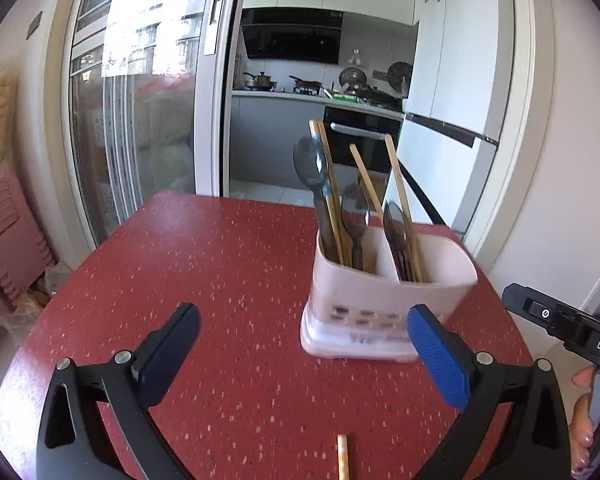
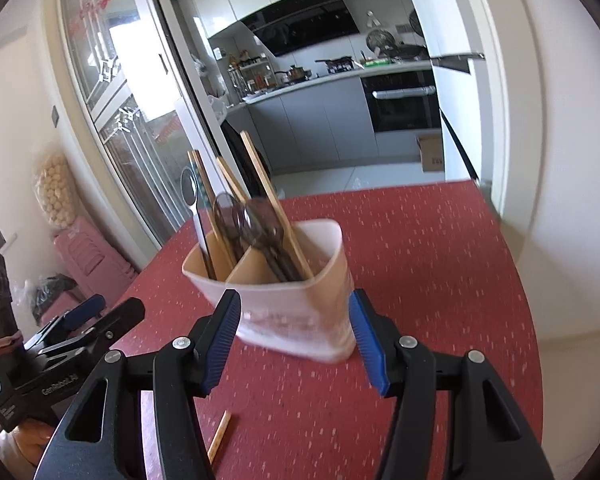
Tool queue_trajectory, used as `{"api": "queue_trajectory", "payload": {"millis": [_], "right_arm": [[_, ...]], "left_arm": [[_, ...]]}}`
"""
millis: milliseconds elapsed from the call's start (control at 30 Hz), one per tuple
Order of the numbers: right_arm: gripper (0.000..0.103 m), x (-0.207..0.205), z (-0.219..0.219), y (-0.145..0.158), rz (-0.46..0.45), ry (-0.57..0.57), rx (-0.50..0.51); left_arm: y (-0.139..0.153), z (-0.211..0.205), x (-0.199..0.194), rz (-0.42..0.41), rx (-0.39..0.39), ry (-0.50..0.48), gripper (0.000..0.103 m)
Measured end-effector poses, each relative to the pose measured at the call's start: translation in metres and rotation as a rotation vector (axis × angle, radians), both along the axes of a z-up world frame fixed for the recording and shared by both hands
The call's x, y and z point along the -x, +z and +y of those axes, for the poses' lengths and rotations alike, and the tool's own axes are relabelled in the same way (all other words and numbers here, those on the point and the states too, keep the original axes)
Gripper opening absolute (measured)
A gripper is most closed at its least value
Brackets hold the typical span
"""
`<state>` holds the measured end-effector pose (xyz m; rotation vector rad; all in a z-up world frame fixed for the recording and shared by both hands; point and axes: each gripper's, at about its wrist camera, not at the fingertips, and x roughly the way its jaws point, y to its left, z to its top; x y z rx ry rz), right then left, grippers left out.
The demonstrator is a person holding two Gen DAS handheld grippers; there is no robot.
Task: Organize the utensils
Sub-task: 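Move both tools back down over the last dark spoon and plain chopstick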
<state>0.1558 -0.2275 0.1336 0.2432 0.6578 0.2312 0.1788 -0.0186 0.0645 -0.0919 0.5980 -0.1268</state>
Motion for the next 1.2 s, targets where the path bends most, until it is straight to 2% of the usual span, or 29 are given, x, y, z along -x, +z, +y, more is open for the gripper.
{"api": "queue_trajectory", "payload": {"millis": [167, 233, 533, 733, 867, 1200], "right_arm": [[0.063, 0.023, -0.003, -0.007, 0.054, -0.008, -0.027], [0.071, 0.031, -0.003, -0.012, 0.088, -0.002, -0.045], [0.089, 0.074, 0.005, -0.033, 0.190, 0.016, -0.036], [0.090, 0.098, 0.007, -0.051, 0.248, 0.019, -0.065], [0.090, 0.110, 0.006, -0.058, 0.285, 0.014, -0.101], [0.090, 0.129, 0.008, -0.073, 0.447, 0.016, -0.068]], "left_arm": [[-0.010, -0.001, 0.021, 0.053, -0.032, 0.000, 0.103], [-0.015, 0.000, 0.030, 0.075, -0.033, -0.001, 0.103], [-0.050, 0.014, 0.079, 0.188, 0.018, 0.002, 0.103], [-0.077, 0.017, 0.104, 0.259, 0.017, 0.004, 0.103], [-0.083, 0.016, 0.115, 0.276, -0.006, 0.013, 0.103], [-0.091, 0.023, 0.130, 0.315, -0.014, 0.014, 0.103]]}}
